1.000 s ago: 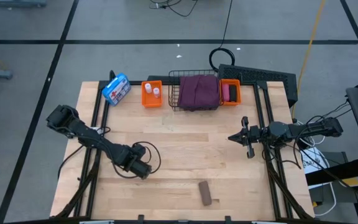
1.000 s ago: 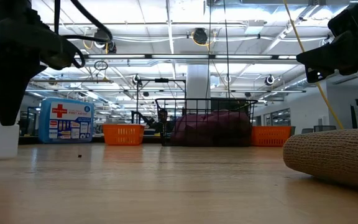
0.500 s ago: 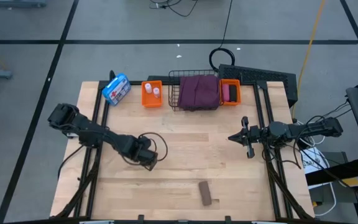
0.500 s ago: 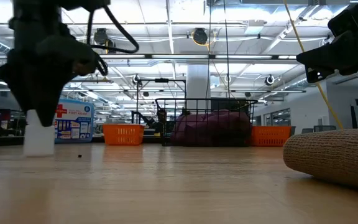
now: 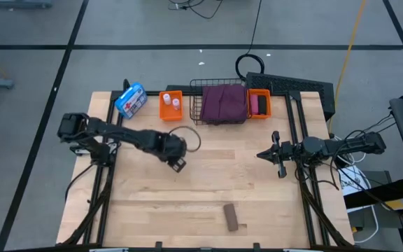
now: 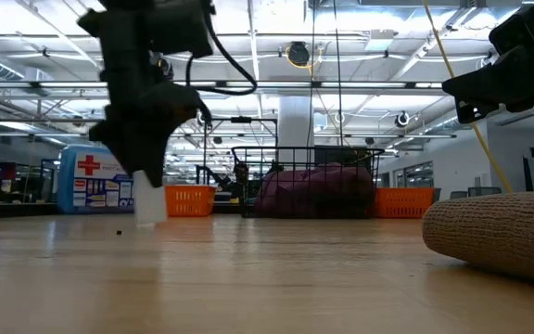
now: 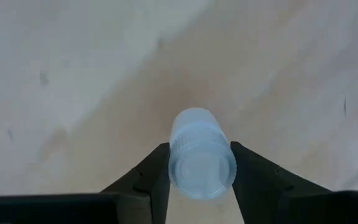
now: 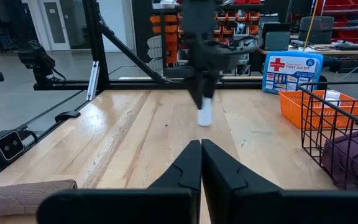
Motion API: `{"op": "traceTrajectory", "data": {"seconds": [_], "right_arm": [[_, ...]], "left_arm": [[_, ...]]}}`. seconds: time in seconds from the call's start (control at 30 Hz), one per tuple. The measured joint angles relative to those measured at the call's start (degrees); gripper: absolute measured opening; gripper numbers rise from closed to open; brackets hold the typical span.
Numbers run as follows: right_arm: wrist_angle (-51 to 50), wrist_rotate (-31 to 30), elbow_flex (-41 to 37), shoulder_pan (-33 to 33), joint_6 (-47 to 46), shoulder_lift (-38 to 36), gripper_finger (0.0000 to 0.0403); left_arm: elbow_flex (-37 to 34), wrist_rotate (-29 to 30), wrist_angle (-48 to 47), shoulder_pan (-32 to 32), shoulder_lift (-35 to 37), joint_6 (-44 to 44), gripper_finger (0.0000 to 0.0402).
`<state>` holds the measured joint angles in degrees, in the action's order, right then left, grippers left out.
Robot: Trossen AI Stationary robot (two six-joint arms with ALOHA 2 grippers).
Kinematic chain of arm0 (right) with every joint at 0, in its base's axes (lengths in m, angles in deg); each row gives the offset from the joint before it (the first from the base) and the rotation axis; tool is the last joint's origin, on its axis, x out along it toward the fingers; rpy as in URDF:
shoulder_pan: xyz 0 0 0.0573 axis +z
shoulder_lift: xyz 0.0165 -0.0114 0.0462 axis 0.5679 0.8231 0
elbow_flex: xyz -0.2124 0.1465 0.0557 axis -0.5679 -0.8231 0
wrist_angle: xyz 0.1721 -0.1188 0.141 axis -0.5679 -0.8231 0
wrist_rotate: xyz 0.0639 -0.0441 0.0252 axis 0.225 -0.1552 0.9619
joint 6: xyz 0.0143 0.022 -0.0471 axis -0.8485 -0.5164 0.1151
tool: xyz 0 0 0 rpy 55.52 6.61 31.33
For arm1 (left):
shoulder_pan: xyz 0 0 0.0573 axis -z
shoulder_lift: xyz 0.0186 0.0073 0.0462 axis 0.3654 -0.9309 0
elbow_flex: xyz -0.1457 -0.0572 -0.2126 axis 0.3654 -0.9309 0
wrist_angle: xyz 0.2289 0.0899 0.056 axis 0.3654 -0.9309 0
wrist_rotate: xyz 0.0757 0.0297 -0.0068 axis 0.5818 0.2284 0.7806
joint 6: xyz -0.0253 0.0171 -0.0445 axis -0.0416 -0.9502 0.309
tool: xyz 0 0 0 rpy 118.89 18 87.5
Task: Pick & place medical supplies in basket/bin
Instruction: Put the white pill bottle into the left orange bin
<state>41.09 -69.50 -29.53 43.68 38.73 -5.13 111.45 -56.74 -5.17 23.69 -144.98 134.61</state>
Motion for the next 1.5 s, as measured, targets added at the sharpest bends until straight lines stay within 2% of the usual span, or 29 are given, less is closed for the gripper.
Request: {"op": "traceTrajectory", "data": {"seconds": [0.3, 0.5, 0.7, 0.9, 1.17, 1.5], "right_arm": [[0.0, 0.0, 0.0, 0.0, 0.0, 0.0, 0.0], [0.0, 0.0, 0.0, 0.0, 0.0, 0.0, 0.0], [0.2, 0.0, 0.0, 0.0, 0.0, 0.0, 0.0], [0.4, 0.0, 0.0, 0.0, 0.0, 0.0, 0.0], [0.3, 0.0, 0.0, 0.0, 0.0, 0.0, 0.0], [0.3, 0.0, 0.0, 0.0, 0.0, 0.0, 0.0]], "left_arm": [[5.0, 1.0, 0.1, -11.9, 3.6, -12.9, 0.0146], [11.9, 1.1, -4.7, -18.6, 7.0, -18.0, 0.0142], [20.3, 4.1, -12.6, -25.3, 7.1, -23.6, 0.0144], [25.2, 4.3, -13.0, -32.1, 7.1, -26.7, 0.0142], [23.4, 4.3, -13.1, -38.2, 7.1, -28.0, 0.0142], [18.8, 3.8, -11.1, -39.7, 3.8, -27.5, 0.0141]]}}
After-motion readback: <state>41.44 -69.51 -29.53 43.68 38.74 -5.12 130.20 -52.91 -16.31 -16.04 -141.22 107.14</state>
